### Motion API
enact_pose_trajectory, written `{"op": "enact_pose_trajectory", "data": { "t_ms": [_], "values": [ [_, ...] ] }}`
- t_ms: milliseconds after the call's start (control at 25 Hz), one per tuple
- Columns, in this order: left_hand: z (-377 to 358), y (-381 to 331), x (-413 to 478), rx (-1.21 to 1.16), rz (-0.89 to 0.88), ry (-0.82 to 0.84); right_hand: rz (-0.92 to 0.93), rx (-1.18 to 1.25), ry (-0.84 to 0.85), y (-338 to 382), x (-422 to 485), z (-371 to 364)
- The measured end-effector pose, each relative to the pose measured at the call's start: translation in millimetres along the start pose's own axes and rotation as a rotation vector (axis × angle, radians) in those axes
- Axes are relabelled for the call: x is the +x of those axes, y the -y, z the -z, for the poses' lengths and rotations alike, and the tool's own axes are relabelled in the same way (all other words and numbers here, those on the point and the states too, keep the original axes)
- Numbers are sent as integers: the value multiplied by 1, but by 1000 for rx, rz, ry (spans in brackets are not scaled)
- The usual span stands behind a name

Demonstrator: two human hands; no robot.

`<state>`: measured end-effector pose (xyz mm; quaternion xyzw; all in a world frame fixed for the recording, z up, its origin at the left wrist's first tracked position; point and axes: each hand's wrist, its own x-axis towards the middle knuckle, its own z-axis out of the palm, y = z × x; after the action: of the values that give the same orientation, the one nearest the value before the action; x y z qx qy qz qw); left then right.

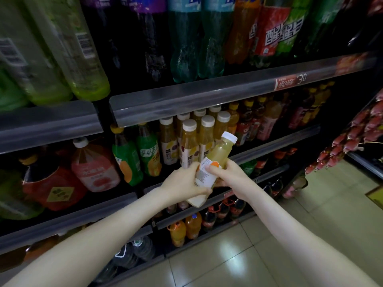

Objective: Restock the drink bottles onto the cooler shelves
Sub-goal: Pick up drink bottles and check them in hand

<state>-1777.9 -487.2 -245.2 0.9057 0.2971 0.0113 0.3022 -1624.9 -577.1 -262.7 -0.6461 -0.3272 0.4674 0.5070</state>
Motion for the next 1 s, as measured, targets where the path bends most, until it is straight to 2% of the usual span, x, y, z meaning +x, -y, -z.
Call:
{"op": "enact_pose_trajectory", "data": {
  "t_ms": [80, 200, 240, 400, 520, 720, 840, 1000],
  "values": [
    [11, 0, 11, -85, -20, -107, 17, -87, -108, -7, 2, 4],
    [35, 12, 38, 113, -29, -442, 43, -155, -218, -6, 1, 9],
    [41, 15, 47, 147, 3, -484, 53, -160, -243, -3, 0, 10],
    [44, 4, 75, 159, 170, -415, 115, -192, -282, 8, -1, 10],
    [39, -7, 90, 180, 275, -459, 149, -214, -323, 12, -6, 12],
    [26, 6, 62, 133, 175, -543, 195, -194, -437, 10, -17, 20],
    [32, 26, 46, 225, 168, -590, 206, -152, -480, 10, -10, 20],
    [50, 41, 53, 376, 220, -493, 202, -164, -501, 8, 0, 19]
  ]
}}
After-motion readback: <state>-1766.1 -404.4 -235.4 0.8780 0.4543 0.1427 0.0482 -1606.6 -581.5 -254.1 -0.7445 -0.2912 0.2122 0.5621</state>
